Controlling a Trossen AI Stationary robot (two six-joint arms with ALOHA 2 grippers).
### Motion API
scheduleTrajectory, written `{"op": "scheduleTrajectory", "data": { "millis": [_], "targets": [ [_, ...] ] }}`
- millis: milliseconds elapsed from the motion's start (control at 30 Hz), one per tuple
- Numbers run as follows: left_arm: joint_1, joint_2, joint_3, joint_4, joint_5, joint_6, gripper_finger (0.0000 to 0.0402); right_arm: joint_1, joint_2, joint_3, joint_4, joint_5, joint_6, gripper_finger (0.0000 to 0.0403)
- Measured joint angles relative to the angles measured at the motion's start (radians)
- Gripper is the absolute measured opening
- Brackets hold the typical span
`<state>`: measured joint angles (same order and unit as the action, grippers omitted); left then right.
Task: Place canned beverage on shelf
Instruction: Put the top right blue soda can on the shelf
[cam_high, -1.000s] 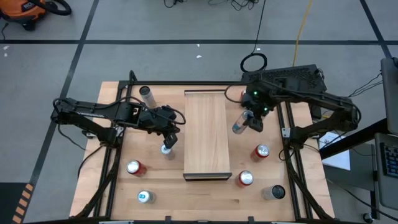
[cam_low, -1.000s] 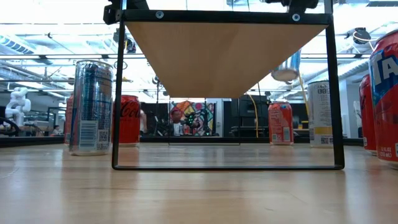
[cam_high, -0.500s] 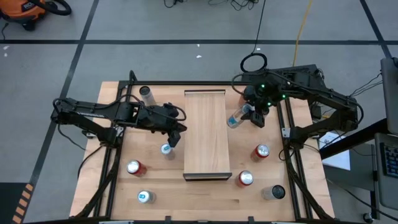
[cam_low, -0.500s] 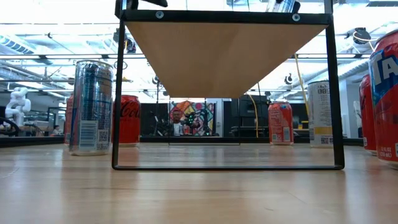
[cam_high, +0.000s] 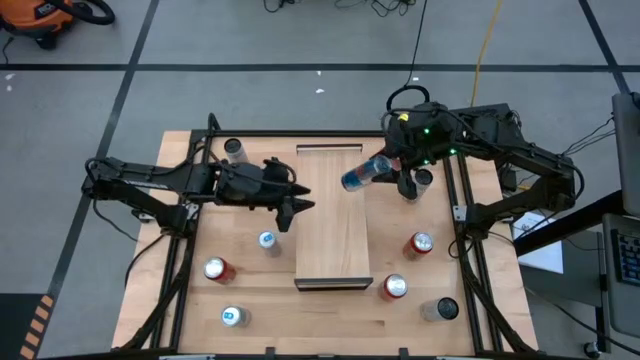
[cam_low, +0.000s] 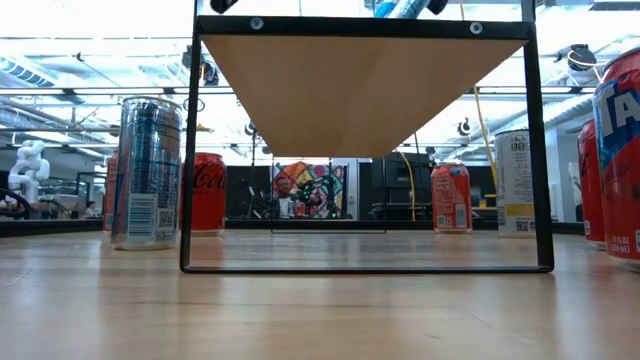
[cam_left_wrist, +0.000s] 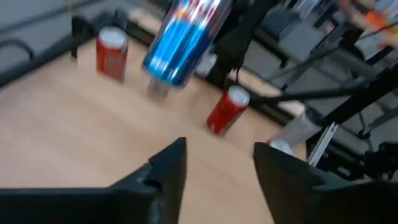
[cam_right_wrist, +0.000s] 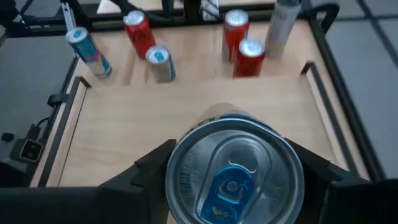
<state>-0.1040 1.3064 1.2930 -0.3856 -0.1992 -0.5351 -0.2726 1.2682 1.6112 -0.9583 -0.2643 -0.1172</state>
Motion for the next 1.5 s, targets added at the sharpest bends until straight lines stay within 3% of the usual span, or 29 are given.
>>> {"op": "scheduleTrajectory", "data": {
  "millis": [233,433,867,1300,1500],
  "targets": [
    [0.000,0.000,0.000,0.219,-0.075,0.148,0.0295,0.000,0.000,0.000,0.075,-0.045,-0.029,0.0208],
    [0.000,0.000,0.000,0.252,-0.136,0.284,0.0331,0.001,0.000,0.000,0.107,-0.082,-0.041,0.0208],
    [0.042,0.013,0.000,0.245,-0.121,0.359,0.0334,0.009,0.010,-0.001,0.244,-0.107,-0.062,0.0208],
    [0.101,0.049,0.001,0.241,-0.012,0.428,0.0335,0.013,0.024,-0.001,0.331,-0.109,-0.018,0.0208],
    [0.112,0.069,0.000,0.235,-0.014,0.446,0.0334,0.019,0.034,-0.001,0.385,-0.108,0.005,0.0208]
  ]
}}
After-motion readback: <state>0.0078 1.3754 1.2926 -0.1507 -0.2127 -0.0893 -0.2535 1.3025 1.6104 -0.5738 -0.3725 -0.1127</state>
